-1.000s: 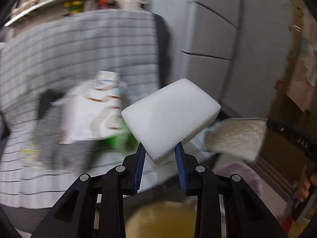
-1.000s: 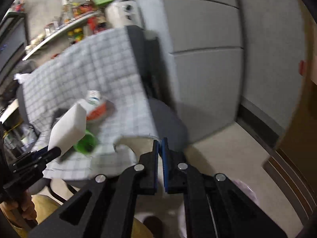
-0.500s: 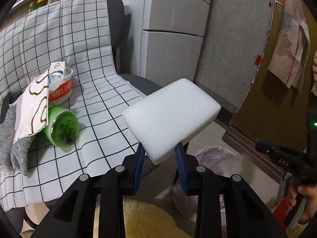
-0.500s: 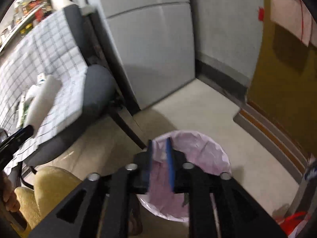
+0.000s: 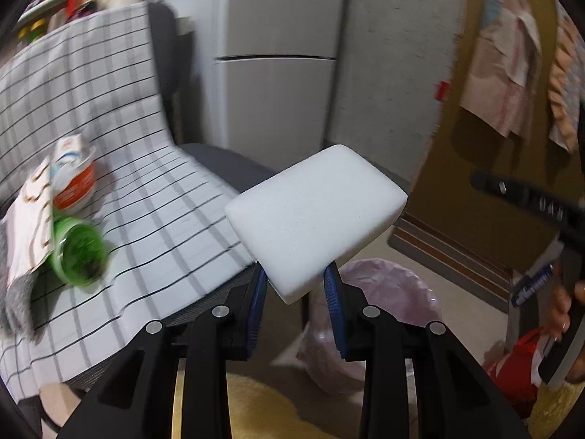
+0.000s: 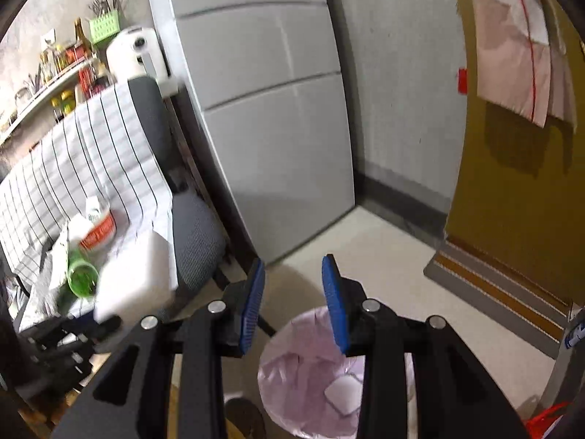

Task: Collect trash
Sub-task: 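Carry both items to the pink-lined bin and open the right tool, then open the left tool to drop the white sponge into the bin, then grasp the brown-patterned white paper bag with the right tool and lift, then grasp the grey cloth with the left tool and lift it, then carry both items to the bin and open the left tool over it, then open the right tool to drop the paper bag into the bin, then move both open tools back to the trash on the chair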

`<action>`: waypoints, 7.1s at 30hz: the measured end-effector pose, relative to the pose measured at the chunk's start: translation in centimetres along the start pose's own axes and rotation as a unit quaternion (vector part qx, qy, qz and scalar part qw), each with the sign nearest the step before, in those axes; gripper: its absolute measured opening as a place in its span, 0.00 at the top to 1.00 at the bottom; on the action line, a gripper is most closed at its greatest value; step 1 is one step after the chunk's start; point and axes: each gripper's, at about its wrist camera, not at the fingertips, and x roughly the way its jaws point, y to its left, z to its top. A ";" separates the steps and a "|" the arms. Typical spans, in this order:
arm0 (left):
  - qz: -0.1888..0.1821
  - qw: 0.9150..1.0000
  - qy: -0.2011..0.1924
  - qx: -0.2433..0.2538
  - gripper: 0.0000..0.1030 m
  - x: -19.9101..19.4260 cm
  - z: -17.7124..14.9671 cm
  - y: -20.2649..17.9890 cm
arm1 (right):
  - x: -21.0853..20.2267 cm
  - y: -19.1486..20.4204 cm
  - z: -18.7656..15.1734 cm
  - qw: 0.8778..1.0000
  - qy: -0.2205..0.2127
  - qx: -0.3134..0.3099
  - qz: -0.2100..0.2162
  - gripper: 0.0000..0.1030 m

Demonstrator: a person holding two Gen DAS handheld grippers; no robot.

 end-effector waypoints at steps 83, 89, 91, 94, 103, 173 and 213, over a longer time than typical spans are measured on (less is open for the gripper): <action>0.318 0.909 -0.004 -0.270 0.37 -16.7 -10.3 25.0 | 3.7 33.9 4.4 0.931 -0.004 -0.171 0.322 0.98; 0.278 0.928 -0.003 -0.247 0.37 -13.7 -8.4 23.9 | 2.4 28.9 3.9 0.945 -0.012 -0.182 0.270 0.98; 0.251 0.937 0.000 -0.243 0.37 -12.2 -7.8 23.6 | 2.0 27.1 3.0 0.949 -0.019 -0.189 0.251 0.98; 0.225 0.946 0.005 -0.233 0.35 -9.7 -6.9 23.6 | 1.7 25.6 2.0 0.952 -0.021 -0.197 0.233 0.98; 0.228 0.954 0.049 -0.190 0.28 -3.5 -4.9 24.7 | 2.3 21.1 0.5 0.959 0.004 -0.182 0.216 0.98; -0.046 0.999 0.008 -0.027 0.58 1.7 1.0 0.3 | 1.7 -1.4 -2.9 0.997 0.058 0.000 0.041 0.98; 0.242 0.944 -0.063 -0.215 0.45 -14.4 -6.5 19.2 | 3.3 14.9 -0.7 0.978 0.080 -0.124 0.148 0.90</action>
